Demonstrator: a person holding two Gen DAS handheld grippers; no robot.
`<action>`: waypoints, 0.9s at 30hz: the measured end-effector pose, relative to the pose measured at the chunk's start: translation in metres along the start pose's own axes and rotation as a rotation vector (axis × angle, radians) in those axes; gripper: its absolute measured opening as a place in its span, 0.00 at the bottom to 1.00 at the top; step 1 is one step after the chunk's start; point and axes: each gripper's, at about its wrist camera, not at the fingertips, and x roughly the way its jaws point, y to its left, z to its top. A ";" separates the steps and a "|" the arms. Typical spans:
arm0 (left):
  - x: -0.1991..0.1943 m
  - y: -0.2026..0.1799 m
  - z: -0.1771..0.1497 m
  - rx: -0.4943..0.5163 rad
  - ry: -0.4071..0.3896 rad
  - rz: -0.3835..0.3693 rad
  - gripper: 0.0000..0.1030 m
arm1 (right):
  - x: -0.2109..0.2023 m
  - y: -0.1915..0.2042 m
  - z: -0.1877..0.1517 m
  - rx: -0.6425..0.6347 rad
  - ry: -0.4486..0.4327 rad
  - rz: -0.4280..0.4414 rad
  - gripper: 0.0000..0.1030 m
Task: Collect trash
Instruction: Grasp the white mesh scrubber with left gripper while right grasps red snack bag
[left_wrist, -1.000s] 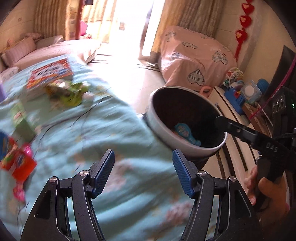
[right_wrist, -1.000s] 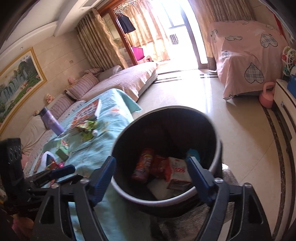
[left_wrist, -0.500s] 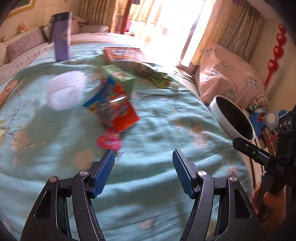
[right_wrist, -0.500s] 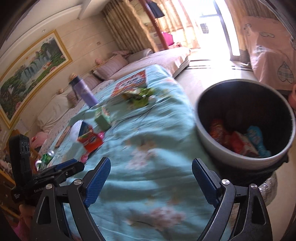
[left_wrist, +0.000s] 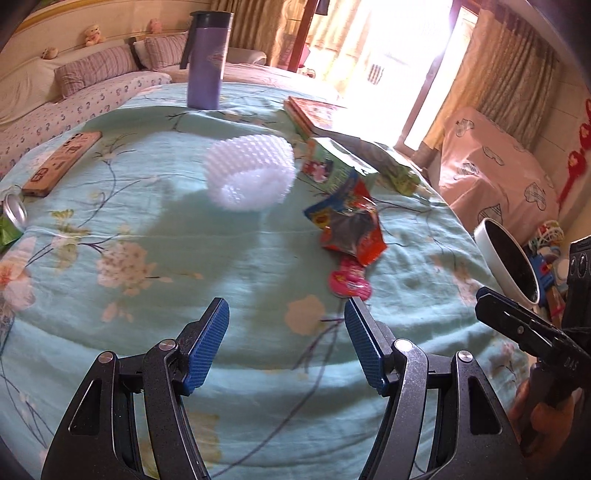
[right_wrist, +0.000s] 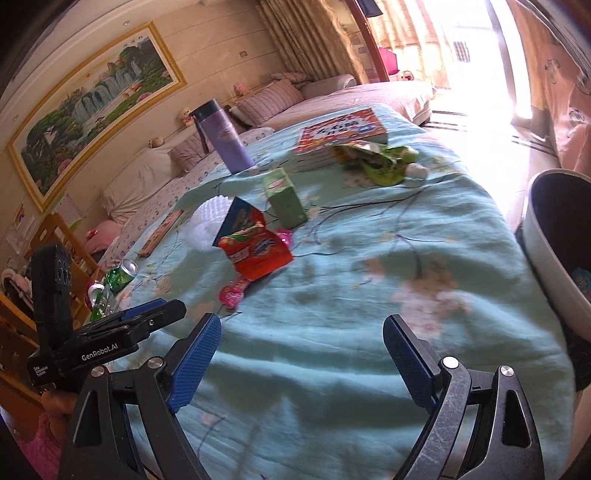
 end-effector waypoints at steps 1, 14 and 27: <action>0.001 0.004 0.001 -0.004 -0.002 0.007 0.64 | 0.004 0.004 0.001 -0.003 0.002 0.004 0.88; 0.020 0.040 0.035 -0.024 -0.011 0.068 0.64 | 0.058 0.029 0.025 -0.005 0.033 0.064 0.88; 0.065 0.047 0.078 0.007 -0.013 0.066 0.14 | 0.100 0.023 0.047 0.031 0.043 0.044 0.22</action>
